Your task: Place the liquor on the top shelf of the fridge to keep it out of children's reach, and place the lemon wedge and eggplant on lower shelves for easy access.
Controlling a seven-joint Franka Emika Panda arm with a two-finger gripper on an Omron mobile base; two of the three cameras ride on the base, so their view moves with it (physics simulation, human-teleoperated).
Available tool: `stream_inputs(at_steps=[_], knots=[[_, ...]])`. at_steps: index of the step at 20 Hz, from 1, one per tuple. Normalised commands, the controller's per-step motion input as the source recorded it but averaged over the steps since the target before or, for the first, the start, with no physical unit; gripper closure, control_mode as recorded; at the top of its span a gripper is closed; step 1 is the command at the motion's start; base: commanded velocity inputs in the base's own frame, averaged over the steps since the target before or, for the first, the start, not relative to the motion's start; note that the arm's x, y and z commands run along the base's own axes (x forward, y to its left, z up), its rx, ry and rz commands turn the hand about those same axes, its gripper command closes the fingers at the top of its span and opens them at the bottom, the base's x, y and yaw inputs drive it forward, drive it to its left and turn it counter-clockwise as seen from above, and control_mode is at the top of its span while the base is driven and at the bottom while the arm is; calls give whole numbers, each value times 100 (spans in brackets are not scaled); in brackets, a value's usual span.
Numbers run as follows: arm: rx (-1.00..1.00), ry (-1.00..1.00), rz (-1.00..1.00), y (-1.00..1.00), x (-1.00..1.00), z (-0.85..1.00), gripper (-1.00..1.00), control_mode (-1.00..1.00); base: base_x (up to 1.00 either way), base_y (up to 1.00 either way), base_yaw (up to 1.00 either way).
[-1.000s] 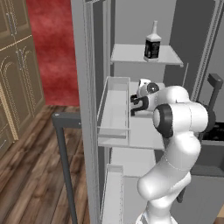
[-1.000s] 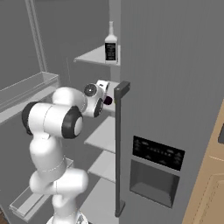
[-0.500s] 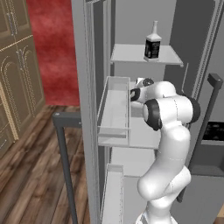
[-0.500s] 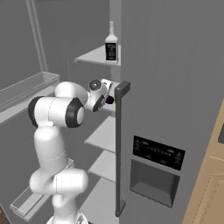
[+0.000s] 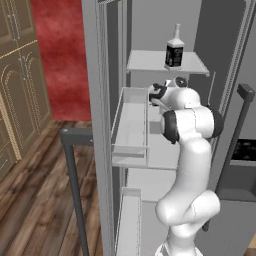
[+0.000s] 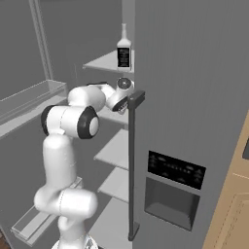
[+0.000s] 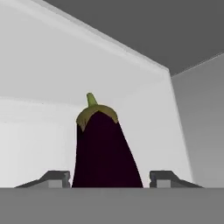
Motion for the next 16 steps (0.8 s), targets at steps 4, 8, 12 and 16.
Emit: stream_inputs(at_steps=[4,8,12,16], knots=[[0,-36,5,-1,-47,0,-100,-100,0,0,0],[-1,-41,10,3,-92,29,-100,-100,0,0,0],[-5,-41,13,17,-100,33,-100,-100,0,0,0],[-7,-19,8,6,-100,51,-100,-100,0,0,0]])
